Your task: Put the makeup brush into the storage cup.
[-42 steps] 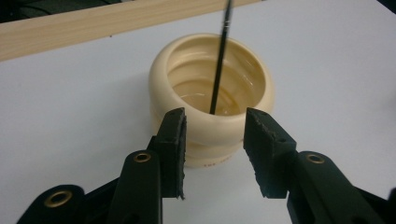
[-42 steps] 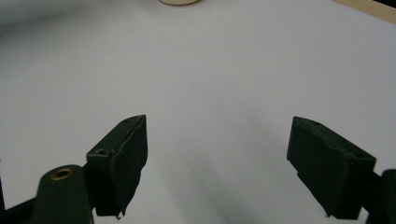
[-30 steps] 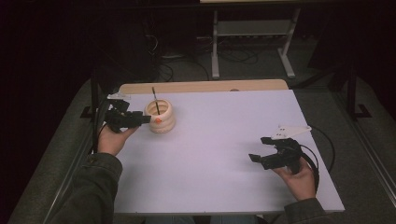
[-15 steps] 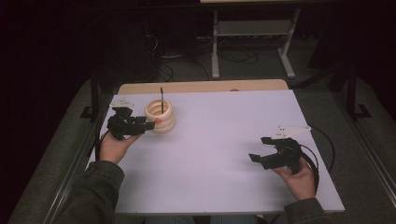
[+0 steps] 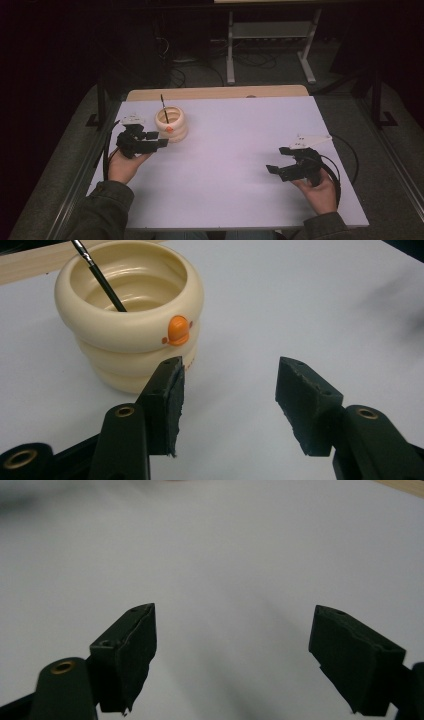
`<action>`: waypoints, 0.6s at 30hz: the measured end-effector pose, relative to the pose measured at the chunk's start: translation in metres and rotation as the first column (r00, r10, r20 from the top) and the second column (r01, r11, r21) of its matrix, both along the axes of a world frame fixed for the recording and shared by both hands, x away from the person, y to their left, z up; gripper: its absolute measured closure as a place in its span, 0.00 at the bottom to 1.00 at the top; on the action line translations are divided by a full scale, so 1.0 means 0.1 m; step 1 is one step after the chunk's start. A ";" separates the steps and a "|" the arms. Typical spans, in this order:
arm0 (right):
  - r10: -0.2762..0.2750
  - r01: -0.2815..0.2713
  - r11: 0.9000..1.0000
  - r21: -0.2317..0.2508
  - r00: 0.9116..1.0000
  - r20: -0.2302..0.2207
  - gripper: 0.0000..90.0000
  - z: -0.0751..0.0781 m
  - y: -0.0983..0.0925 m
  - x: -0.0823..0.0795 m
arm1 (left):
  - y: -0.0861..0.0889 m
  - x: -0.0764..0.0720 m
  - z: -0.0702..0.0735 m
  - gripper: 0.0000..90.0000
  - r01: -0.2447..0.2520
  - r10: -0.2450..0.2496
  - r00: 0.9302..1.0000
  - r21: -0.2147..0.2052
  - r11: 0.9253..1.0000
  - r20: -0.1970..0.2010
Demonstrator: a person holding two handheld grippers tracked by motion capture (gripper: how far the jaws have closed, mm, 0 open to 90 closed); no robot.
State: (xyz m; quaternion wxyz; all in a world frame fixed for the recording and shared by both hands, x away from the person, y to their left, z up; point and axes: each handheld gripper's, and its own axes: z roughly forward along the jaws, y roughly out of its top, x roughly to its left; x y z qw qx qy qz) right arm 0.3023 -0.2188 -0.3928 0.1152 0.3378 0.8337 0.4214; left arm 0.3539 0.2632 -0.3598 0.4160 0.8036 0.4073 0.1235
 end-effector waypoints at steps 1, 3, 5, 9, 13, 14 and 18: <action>0.000 0.000 1.000 0.001 1.000 -0.002 0.20 0.00 0.00 0.00 | -0.01 -0.01 0.00 0.49 -0.001 0.001 1.000 -0.005 1.000 0.001; 0.000 0.000 1.000 0.000 1.000 -0.003 0.20 0.00 0.00 0.00 | -0.01 -0.02 0.00 0.48 0.009 -0.009 1.000 0.002 1.000 0.004; 0.000 0.000 1.000 0.005 1.000 0.002 0.20 0.00 0.00 0.00 | -0.03 -0.04 -0.01 0.45 0.016 -0.016 1.000 -0.002 1.000 0.004; 0.002 -0.002 1.000 0.002 1.000 0.003 0.20 0.01 0.01 -0.01 | -0.08 -0.09 -0.02 0.41 0.023 -0.023 1.000 -0.001 1.000 0.009; 0.003 -0.003 1.000 0.003 1.000 0.003 0.20 0.01 0.01 -0.01 | -0.10 -0.13 -0.03 0.37 0.039 -0.039 0.999 0.022 0.999 0.012; 0.003 -0.003 1.000 0.003 1.000 0.002 0.20 0.00 0.01 -0.01 | -0.11 -0.15 -0.03 0.36 0.038 -0.039 0.999 0.013 0.999 0.013; 0.004 -0.004 1.000 0.003 1.000 -0.007 0.20 -0.01 0.03 0.00 | -0.12 -0.19 -0.05 0.32 0.051 -0.051 0.999 0.001 0.999 0.015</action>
